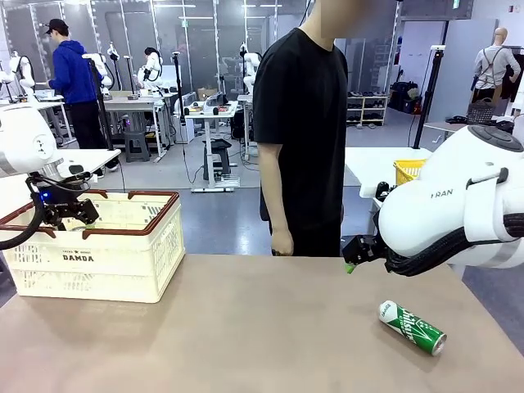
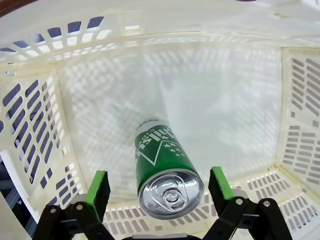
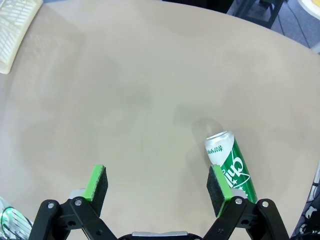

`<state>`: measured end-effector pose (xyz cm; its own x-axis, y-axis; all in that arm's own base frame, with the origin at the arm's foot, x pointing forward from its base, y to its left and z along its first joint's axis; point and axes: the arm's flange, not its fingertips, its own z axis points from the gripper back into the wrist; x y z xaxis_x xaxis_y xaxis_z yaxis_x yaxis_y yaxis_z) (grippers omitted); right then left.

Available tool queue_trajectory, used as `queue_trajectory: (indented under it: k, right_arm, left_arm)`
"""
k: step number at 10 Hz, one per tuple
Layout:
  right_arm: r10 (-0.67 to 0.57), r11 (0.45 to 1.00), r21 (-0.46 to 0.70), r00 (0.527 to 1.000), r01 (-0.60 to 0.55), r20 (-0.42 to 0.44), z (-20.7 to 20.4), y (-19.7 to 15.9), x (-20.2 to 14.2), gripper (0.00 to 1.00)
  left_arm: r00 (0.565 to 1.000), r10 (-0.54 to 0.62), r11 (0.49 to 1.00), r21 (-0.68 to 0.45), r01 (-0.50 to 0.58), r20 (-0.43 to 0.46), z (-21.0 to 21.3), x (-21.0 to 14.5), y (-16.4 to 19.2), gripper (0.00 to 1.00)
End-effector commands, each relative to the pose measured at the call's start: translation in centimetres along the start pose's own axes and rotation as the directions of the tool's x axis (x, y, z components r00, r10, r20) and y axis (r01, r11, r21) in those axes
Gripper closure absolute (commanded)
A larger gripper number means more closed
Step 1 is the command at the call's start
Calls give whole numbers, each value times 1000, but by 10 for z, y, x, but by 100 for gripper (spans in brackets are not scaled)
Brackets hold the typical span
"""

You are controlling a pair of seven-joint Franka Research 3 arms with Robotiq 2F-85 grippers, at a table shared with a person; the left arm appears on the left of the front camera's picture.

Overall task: Place the drinks into the Shopping basket.
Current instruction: Pick up one drink and place it into the Shopping basket.

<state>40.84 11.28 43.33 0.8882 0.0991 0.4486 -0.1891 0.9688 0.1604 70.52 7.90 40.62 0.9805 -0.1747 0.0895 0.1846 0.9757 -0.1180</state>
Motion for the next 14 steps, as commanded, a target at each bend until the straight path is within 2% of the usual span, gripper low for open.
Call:
queue_trajectory:
  k: [1,5,7,8,9,10,12,13,14]
  right_arm:
    - [0,1000,2,1000,0,0,0,-1,0,0]
    - [0,1000,2,1000,0,0,0,-1,0,0]
    - [0,1000,2,1000,0,0,0,-1,0,0]
    - [0,1000,2,1000,0,0,0,-1,0,0]
    - [0,1000,2,1000,0,0,0,-1,0,0]
    - [0,1000,2,1000,0,0,0,-1,0,0]
    - [0,1000,2,1000,0,0,0,-1,0,0]
    - [0,1000,2,1000,0,0,0,-1,0,0]
    - [0,1000,2,1000,0,0,0,-1,0,0]
  left_arm:
    - [1000,0,1000,0,0,0,0,0,0,0]
    - [993,-113,984,142,106,45,61,-28,-42,0]
    - [950,-304,944,155,290,72,94,-62,-77,0]
    - [921,-383,910,199,364,64,108,-85,-93,0]
    - [874,-486,862,181,473,33,116,-115,-105,0]
    - [853,-522,832,220,509,1,117,-139,-112,0]
    - [839,-544,812,233,534,-28,110,-182,-127,0]
    - [836,-548,820,182,543,-28,100,-200,-133,0]
    - [852,-523,840,166,517,-12,88,-217,-137,0]
